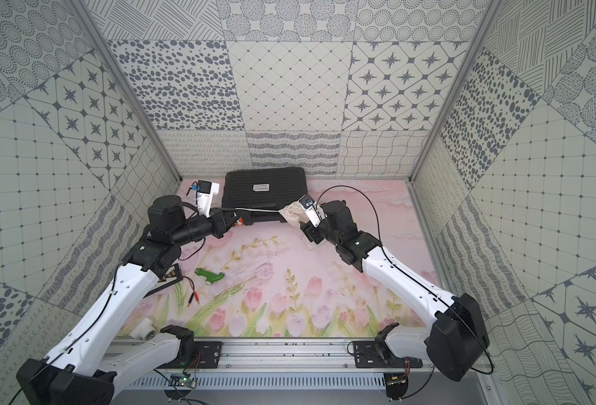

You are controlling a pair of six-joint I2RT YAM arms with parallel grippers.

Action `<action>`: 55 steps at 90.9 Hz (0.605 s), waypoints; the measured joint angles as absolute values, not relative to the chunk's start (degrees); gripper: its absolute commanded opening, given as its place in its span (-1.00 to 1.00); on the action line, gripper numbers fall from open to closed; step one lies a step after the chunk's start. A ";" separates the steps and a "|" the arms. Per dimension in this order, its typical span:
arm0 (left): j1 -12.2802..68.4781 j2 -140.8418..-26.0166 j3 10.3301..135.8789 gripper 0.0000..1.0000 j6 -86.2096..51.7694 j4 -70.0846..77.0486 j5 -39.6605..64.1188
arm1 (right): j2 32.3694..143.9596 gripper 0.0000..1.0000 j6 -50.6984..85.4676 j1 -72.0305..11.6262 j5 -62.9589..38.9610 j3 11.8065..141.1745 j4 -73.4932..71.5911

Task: Close the soil bag
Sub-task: Frap the soil bag at the center of the board.

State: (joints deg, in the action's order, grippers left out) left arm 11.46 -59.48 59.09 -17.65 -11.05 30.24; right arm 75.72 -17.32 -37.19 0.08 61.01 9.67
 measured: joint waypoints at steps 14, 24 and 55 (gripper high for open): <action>11.51 -57.71 59.09 -1.00 -17.04 -11.53 30.28 | 83.53 0.62 -23.14 -40.88 -4.71 69.01 9.19; 11.57 -56.90 59.09 -1.00 -16.67 -11.97 30.30 | 88.86 0.60 -27.03 -42.57 -7.25 73.65 9.19; 11.57 -55.66 59.09 -1.00 -16.27 -13.50 30.28 | 98.15 -0.38 -34.44 -43.70 -12.86 81.80 8.97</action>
State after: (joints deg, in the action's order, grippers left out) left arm 11.57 -55.66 59.09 -16.27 -13.50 30.28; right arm 98.15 -34.44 -43.70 -12.86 81.80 8.97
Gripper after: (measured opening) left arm 0.045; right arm 0.420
